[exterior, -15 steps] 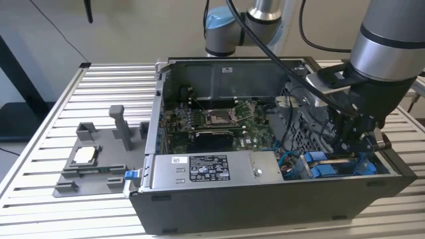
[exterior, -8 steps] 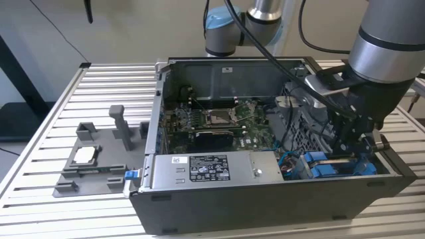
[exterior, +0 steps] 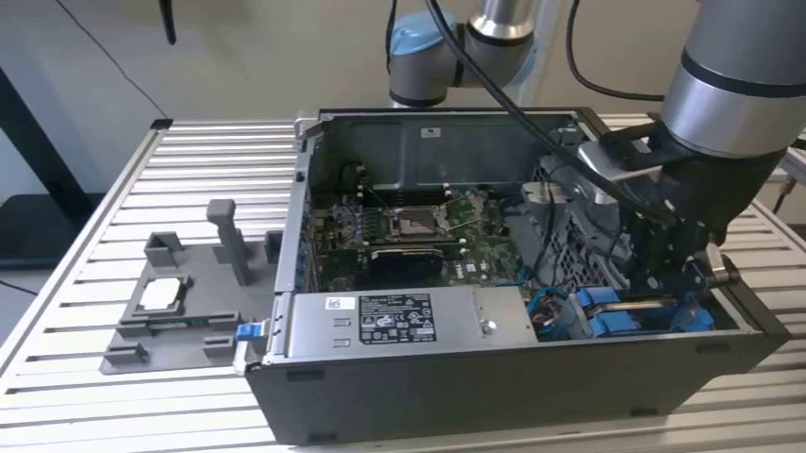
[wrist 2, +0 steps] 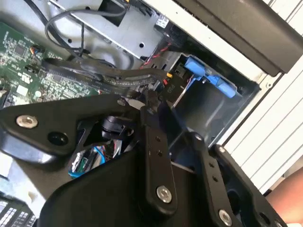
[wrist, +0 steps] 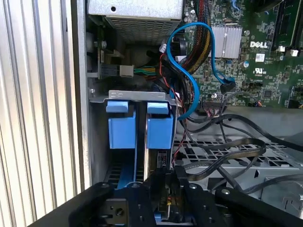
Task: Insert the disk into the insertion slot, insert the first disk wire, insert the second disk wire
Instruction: 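Insert the second disk wire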
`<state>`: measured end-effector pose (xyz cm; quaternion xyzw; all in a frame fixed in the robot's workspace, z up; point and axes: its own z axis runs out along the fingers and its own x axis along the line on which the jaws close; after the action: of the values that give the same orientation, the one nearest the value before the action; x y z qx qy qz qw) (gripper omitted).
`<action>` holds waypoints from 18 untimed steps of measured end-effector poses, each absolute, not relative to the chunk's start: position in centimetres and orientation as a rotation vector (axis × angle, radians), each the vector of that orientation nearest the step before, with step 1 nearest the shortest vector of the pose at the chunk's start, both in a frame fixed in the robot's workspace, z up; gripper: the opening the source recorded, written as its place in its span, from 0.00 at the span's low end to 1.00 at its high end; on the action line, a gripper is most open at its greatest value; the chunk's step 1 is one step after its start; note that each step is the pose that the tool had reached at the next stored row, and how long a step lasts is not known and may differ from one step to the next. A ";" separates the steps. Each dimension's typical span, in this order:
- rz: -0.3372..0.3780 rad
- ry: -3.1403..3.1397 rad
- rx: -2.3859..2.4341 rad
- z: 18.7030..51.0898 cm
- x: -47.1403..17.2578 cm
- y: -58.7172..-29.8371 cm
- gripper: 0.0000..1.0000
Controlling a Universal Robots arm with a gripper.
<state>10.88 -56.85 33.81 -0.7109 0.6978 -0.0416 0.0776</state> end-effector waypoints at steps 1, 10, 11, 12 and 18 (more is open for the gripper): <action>-0.123 2.091 -2.129 34.1 10.9 -56.8 0.25; -0.111 2.097 -2.134 37.0 10.9 -56.9 0.25; -0.109 2.098 -2.136 37.3 10.9 -56.8 0.25; -0.107 2.099 -2.136 37.5 10.9 -56.9 0.25; -0.102 2.102 -2.139 39.7 10.9 -56.9 0.25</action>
<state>10.88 -56.85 39.74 -0.7110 0.6988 -0.0340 0.0706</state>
